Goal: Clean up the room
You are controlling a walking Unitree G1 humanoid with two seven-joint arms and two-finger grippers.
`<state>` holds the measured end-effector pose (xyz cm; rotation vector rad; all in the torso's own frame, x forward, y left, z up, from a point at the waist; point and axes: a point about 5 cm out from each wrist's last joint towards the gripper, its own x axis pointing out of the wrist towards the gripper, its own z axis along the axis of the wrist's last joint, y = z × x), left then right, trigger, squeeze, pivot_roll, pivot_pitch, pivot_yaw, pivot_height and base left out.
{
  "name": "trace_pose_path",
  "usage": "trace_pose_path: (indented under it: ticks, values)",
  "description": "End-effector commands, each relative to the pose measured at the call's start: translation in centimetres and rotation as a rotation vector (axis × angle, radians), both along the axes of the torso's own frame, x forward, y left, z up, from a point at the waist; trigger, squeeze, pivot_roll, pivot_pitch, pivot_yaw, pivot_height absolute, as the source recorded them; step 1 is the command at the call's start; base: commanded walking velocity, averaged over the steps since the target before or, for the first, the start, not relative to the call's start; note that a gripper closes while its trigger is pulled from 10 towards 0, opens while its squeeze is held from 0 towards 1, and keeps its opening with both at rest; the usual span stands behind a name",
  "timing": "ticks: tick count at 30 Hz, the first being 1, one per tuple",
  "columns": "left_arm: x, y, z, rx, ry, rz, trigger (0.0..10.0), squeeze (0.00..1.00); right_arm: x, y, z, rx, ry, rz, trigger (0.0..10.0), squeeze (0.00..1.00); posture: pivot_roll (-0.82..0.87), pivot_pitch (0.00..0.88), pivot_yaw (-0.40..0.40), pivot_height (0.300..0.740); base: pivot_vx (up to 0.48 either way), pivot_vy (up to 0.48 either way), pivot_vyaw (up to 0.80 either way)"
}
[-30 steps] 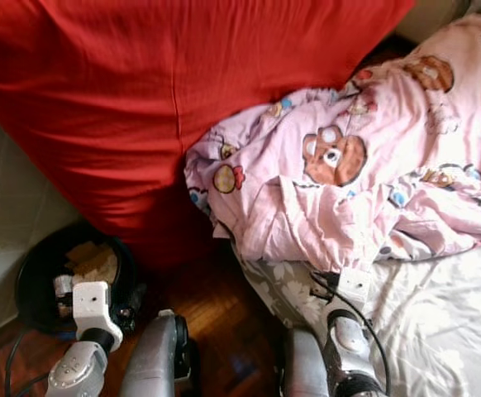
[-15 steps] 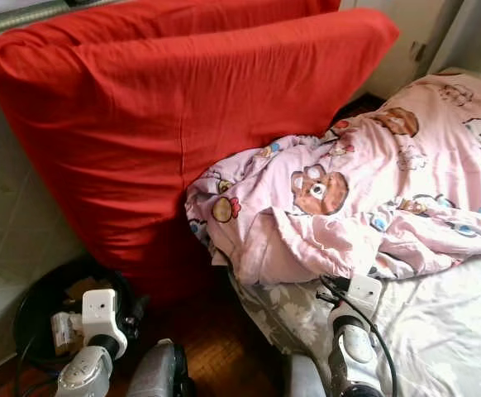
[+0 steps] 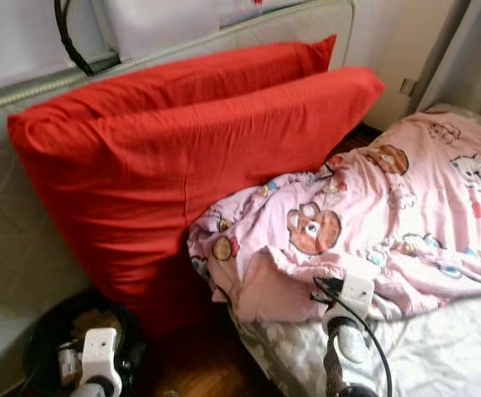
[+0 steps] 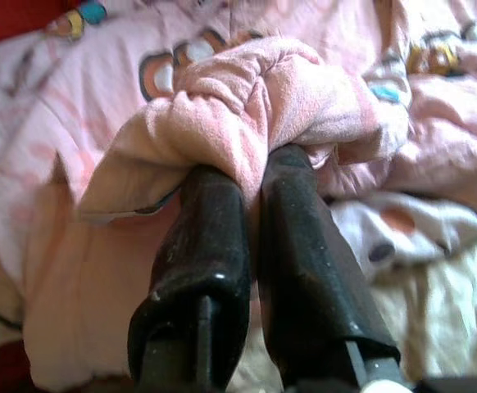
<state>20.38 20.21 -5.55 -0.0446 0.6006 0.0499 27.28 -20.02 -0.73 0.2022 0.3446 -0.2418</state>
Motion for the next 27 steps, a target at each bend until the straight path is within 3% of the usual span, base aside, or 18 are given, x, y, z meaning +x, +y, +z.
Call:
trace_pose_path:
  ticks: [1,6,13,16,27]
  values:
    - [-0.9,0.8,-0.7,0.01,0.061,0.029,10.0,0.0,0.0,0.1,0.0,-0.005,-0.004,0.006,10.0,0.0,-0.03,0.0,0.027,0.74,0.0,0.0,0.0]
    - [-2.4,1.4,-1.7,0.021,0.153,0.052,10.0,0.0,-0.1,-0.1,-0.1,-0.017,0.003,0.001,10.0,0.0,-0.04,0.0,0.026,0.74,0.0,0.0,0.0]
    - [-2.4,1.4,-1.7,0.021,0.153,0.052,10.0,0.0,-0.1,-0.1,-0.1,-0.017,0.003,0.001,10.0,0.0,-0.04,0.0,0.026,0.74,0.0,0.0,0.0]
    - [-3.3,1.5,-2.3,0.028,0.201,0.065,10.0,0.0,-0.1,-0.1,0.1,-0.024,-0.014,-0.001,10.0,0.0,-0.04,0.0,0.017,0.74,0.0,0.0,0.0]
    - [-3.3,1.1,-2.4,0.017,0.206,0.08,10.0,0.0,0.3,0.0,0.5,-0.032,-0.032,0.001,10.0,0.0,-0.03,0.043,0.012,0.74,0.0,0.0,0.0]
